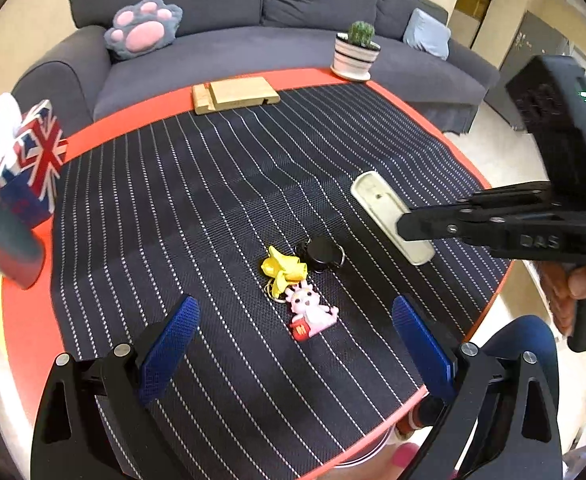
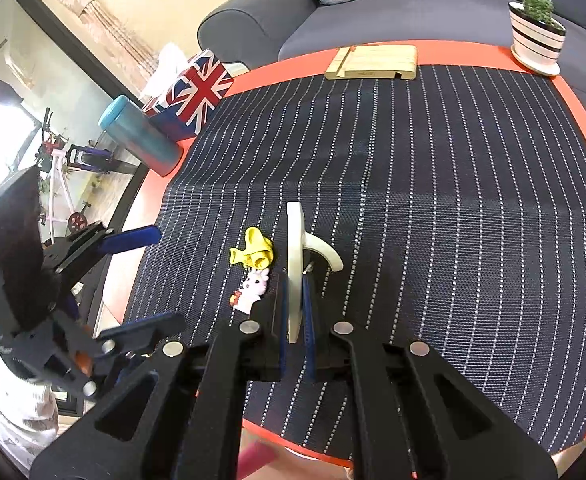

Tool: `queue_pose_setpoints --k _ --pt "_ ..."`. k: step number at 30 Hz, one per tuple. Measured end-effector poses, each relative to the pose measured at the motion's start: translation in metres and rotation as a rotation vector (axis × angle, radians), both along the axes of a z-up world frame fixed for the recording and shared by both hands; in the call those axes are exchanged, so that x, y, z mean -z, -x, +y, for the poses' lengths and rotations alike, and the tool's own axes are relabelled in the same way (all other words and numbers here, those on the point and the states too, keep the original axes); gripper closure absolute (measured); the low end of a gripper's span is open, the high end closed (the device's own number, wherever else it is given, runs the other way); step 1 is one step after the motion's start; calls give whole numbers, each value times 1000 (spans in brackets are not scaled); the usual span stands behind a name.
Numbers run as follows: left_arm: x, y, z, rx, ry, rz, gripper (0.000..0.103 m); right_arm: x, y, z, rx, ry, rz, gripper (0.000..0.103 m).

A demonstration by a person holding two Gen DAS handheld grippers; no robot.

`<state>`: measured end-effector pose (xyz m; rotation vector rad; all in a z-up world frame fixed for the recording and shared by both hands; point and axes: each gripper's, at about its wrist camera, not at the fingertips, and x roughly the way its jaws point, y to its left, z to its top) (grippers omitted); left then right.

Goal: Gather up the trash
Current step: 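Carry the cream piece toward the bin while the left tool grasps the yellow squeaky toy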

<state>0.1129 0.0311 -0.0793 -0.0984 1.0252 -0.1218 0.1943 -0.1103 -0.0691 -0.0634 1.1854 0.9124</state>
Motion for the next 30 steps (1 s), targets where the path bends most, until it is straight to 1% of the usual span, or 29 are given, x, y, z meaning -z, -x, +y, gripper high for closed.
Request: queue_pose_setpoints --k 11,13,15,16,18,19,21,22,24,26,27,28,30 --pt "28 -36 -1 32 -36 80 10 4 -5 -11 18 2 7 97" --pt "32 -39 -2 35 -34 87 12 5 -6 -14 20 1 9 97" --pt "34 -41 -2 40 -33 94 20 6 -7 -15 22 2 11 97" --pt "36 -42 -3 41 -35 96 22 7 -7 -15 23 3 13 97" --pt "38 -43 -3 40 -32 103 32 8 -7 -16 22 3 14 97" --pt "39 -44 -2 38 -30 105 35 8 -7 -16 23 3 15 97" --pt "41 -44 -3 42 -23 113 45 8 -7 -16 22 2 16 97" --pt "41 -44 -3 44 -21 116 48 9 -7 -16 22 1 17 97" --pt "43 -45 -4 48 -22 127 64 9 -8 -16 24 2 17 97" --pt "44 -45 -4 45 -22 127 70 10 -7 -16 22 2 17 97" --pt "44 -45 -3 44 -20 125 77 10 -7 -15 20 2 16 97" --pt "44 -45 -3 43 -18 125 80 10 -7 -15 19 3 16 97" --pt "43 -44 -4 45 -21 123 80 10 -7 -14 20 2 15 97"
